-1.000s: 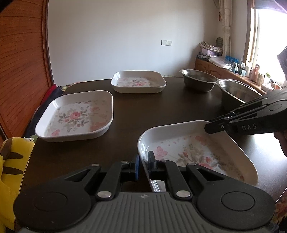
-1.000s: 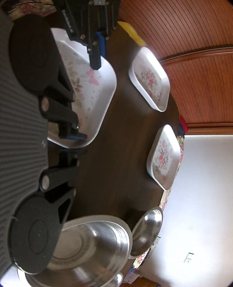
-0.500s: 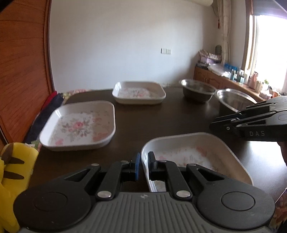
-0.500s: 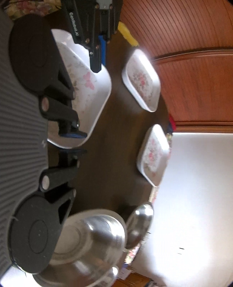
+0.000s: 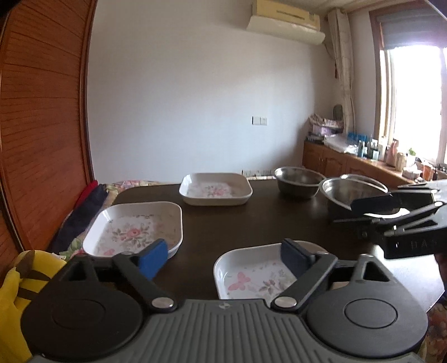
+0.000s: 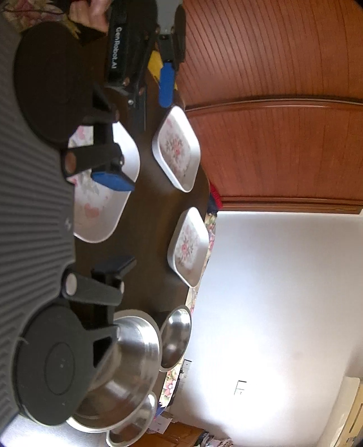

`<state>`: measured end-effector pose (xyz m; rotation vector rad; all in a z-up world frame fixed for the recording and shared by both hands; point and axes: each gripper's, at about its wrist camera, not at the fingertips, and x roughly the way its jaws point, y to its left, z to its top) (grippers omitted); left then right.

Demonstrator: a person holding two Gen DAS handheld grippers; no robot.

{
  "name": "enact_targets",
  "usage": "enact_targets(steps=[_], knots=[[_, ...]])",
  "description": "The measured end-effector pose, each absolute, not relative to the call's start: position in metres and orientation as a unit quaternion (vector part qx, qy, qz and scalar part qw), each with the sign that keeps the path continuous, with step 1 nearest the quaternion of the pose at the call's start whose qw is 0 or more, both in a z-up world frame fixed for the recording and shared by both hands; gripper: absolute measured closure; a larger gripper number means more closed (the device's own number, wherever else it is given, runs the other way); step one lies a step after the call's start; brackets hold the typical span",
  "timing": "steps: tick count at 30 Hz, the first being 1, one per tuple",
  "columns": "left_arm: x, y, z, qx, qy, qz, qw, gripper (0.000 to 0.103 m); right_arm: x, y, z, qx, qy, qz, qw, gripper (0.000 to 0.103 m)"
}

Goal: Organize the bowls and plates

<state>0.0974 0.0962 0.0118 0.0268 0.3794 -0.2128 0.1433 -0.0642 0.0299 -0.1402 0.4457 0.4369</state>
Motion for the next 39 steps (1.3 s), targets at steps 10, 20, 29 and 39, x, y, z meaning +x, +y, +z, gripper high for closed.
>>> enact_targets(steps=[10,20,29,39], knots=[[0.090,0.093,0.012,0.012,0.178,-0.108,0.978,0.000,0.129,-0.074,0.025,-0.048,0.200,0.203,0.957,0.015],[0.092,0.094,0.013,0.010,0.182,-0.104,0.978,0.000,0.120,-0.069,0.029,-0.066,0.199,0.189,0.959,0.000],[0.094,0.099,0.015,0.010,0.181,-0.083,0.980,0.000,0.110,-0.071,0.043,-0.070,0.181,0.197,0.961,0.000],[0.126,0.128,0.026,0.009,0.198,-0.093,0.976,0.000,0.144,-0.060,0.047,-0.049,0.195,0.199,0.959,0.000]])
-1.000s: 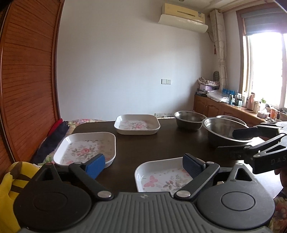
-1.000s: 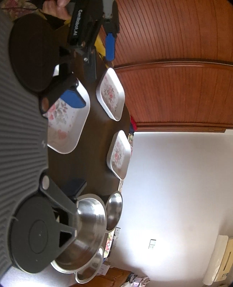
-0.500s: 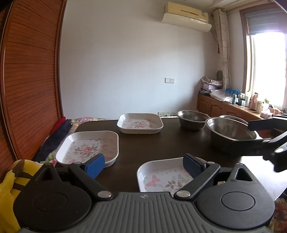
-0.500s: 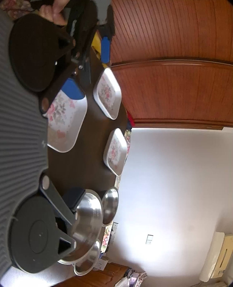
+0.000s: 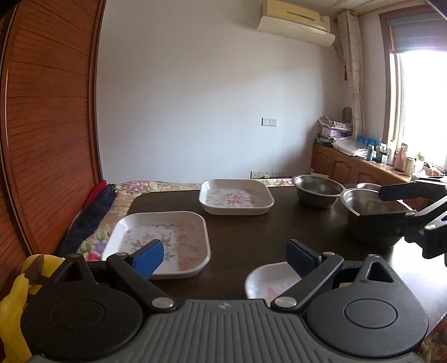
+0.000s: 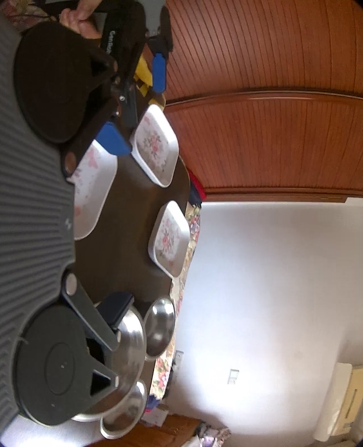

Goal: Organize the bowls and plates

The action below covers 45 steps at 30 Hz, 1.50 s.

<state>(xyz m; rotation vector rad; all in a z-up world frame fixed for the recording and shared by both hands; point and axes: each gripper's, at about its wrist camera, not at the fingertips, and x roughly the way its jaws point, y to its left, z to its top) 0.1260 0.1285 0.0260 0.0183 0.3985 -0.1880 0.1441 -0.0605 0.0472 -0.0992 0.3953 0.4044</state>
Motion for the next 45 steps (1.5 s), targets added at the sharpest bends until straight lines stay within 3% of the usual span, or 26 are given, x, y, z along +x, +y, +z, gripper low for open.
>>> enact_targets(steps=[5,14,17,19,21,25,29,40,45], knots=[[0.149,0.157,0.032,0.002,0.210,-0.102,0.972,0.000,0.170,-0.038,0.050,-0.055,0.214,0.234,0.947,0.000],[0.203,0.201,0.034,-0.003,0.242,-0.095,0.966,0.015,0.208,0.011,0.057,-0.063,0.246,0.272,0.928,0.002],[0.220,0.212,0.030,0.000,0.254,-0.096,0.962,0.016,0.223,0.023,0.055,-0.059,0.266,0.278,0.921,0.021],[0.231,0.220,0.026,0.001,0.263,-0.095,0.960,0.018,0.235,0.030,0.052,-0.055,0.282,0.276,0.917,0.026],[0.239,0.227,0.021,-0.001,0.272,-0.095,0.958,0.020,0.246,0.036,0.048,-0.053,0.299,0.275,0.912,0.041],[0.256,0.241,0.013,-0.006,0.290,-0.098,0.952,0.022,0.265,0.046,0.041,-0.044,0.329,0.276,0.902,0.053],[0.275,0.252,0.002,-0.010,0.313,-0.105,0.944,0.035,0.284,0.055,0.032,-0.027,0.353,0.277,0.893,0.056],[0.290,0.268,-0.010,-0.013,0.333,-0.115,0.936,0.041,0.312,0.071,0.010,-0.012,0.392,0.271,0.879,0.060],[0.287,0.270,-0.013,-0.012,0.338,-0.119,0.934,0.049,0.317,0.078,0.004,-0.020,0.402,0.271,0.874,0.061]])
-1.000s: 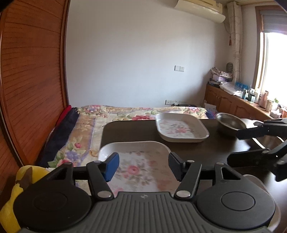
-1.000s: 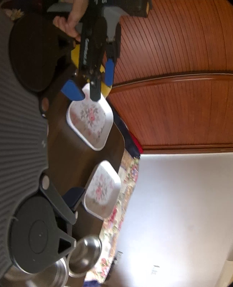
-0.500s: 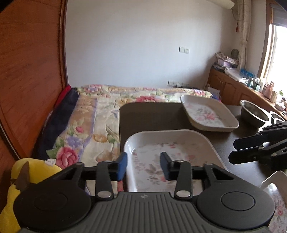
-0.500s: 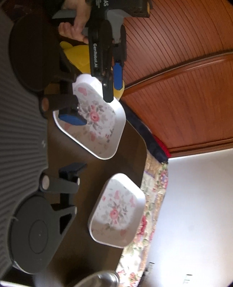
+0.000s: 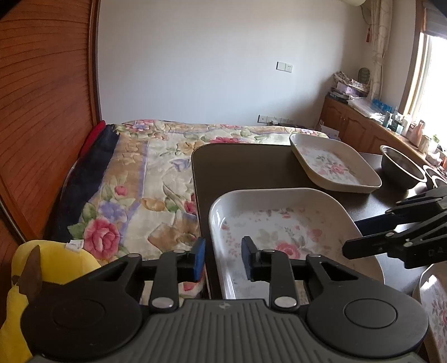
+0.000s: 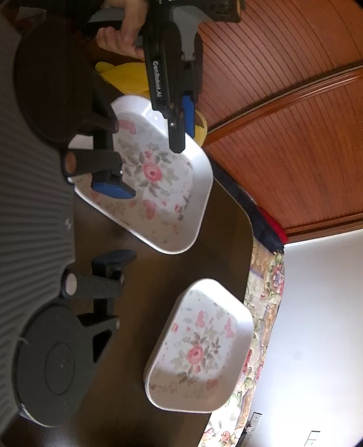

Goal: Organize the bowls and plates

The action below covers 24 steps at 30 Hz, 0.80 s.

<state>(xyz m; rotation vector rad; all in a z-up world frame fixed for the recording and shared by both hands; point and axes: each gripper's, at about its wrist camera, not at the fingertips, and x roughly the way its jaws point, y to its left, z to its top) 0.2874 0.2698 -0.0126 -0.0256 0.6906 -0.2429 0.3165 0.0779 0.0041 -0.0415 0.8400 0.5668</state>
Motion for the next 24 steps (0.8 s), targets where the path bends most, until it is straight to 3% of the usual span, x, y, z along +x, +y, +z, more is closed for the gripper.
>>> enact_targets(steps=[6,8,12,24], knots=[[0.285,0.268,-0.014,-0.009,0.339,-0.116,0.933,0.062,0.319,0.082,0.000,-0.031,0.408,0.273,0.871,0.068],[0.283,0.268,-0.015,-0.008,0.337,-0.112,0.935,0.064,0.320,0.082,0.001,-0.029,0.411,0.275,0.869,0.076],[0.279,0.269,-0.015,-0.027,0.335,-0.106,0.936,0.064,0.318,0.082,-0.001,-0.034,0.405,0.274,0.871,0.084],[0.259,0.248,0.010,-0.033,0.296,-0.098,0.950,0.064,0.315,0.066,-0.001,0.008,0.384,0.268,0.883,0.092]])
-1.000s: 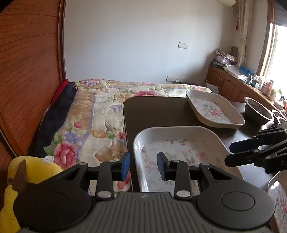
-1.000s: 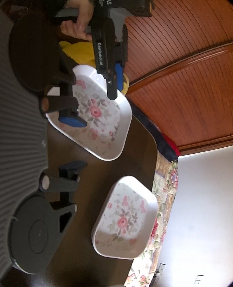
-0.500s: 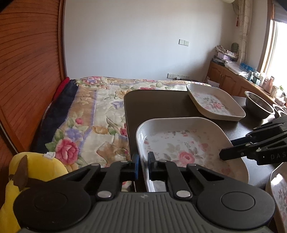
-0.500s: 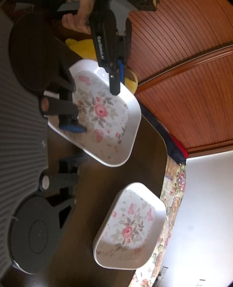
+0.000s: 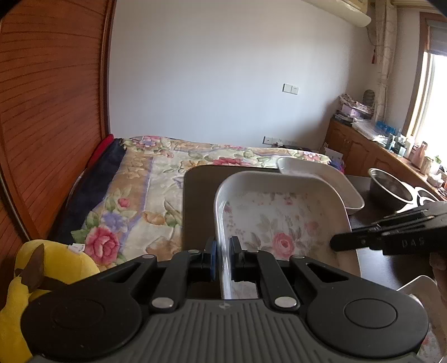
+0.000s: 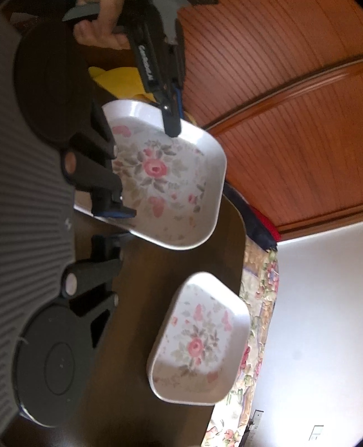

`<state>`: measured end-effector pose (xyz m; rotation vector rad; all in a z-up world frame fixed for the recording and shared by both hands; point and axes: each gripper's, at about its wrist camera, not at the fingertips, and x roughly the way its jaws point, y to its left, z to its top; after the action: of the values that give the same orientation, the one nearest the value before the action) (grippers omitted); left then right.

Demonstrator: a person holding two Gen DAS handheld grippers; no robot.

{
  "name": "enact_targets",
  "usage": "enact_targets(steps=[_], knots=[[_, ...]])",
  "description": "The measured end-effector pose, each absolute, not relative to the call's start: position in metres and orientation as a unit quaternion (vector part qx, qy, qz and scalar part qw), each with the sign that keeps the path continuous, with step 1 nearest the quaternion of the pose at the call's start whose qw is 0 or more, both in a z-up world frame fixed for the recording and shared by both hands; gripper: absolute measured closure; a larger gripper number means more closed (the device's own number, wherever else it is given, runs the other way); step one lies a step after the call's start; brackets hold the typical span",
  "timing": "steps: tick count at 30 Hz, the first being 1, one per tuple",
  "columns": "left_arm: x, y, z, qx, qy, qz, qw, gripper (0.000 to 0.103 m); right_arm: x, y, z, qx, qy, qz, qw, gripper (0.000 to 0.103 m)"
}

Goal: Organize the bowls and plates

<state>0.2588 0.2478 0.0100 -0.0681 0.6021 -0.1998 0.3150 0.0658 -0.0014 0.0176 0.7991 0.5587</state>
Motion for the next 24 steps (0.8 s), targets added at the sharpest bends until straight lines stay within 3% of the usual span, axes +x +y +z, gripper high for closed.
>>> enact_targets(steps=[24], knots=[[0.196,0.165,0.059,0.014,0.242,-0.131,0.961,0.064,0.264,-0.022,0.041,0.055,0.307,0.245,0.918,0.096]])
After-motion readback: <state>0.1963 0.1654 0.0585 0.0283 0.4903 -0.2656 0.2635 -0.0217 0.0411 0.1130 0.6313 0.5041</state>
